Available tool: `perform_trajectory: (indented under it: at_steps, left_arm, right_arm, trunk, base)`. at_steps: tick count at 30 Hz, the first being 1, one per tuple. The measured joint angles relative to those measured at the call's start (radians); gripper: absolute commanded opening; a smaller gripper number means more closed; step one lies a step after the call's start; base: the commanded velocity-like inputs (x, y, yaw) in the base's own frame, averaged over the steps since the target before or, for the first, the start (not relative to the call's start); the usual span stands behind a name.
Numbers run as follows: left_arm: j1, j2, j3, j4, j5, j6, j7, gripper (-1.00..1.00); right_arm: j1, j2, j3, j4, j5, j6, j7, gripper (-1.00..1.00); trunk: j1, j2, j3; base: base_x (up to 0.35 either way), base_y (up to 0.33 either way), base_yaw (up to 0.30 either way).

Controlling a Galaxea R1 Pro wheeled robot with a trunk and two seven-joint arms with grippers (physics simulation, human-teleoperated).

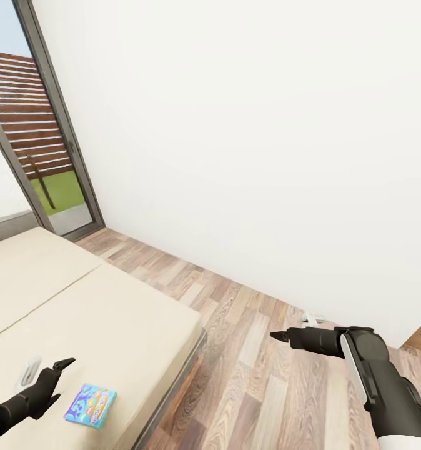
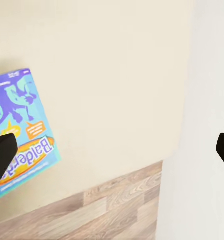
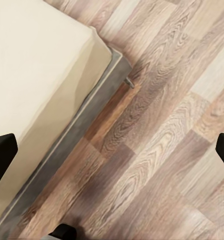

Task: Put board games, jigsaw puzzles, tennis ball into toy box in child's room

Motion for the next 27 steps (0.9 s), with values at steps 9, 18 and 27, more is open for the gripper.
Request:
perform_trajectory:
  at_steps: [9,18,27]
  left_arm:
    - [0.000,0.000,0.000,0.001,0.000,0.000,0.000,1.00]
    - [-0.001,-0.001,-0.001,0.001,-0.002,0.000,0.002,1.00]
    - [-0.011,-0.002,-0.012,0.019,-0.008,-0.006,0.002,1.00]
  right_arm:
    - [0.000,-0.001,-0.001,0.000,0.000,0.000,0.000,1.00]
    - [0.000,-0.001,-0.001,0.000,0.000,0.000,0.001,1.00]
    - [0.000,-0.003,-0.002,0.000,0.000,0.001,0.001,1.00]
  trunk:
    - [0.035,-0.063,-0.028]
    - [0.069,-0.126,-0.056]
    - [0.104,-0.189,-0.085]
  base:
    - [0.000,0.000,0.068]
    - [0.000,0.000,0.016]
    - [0.000,0.000,0.004]
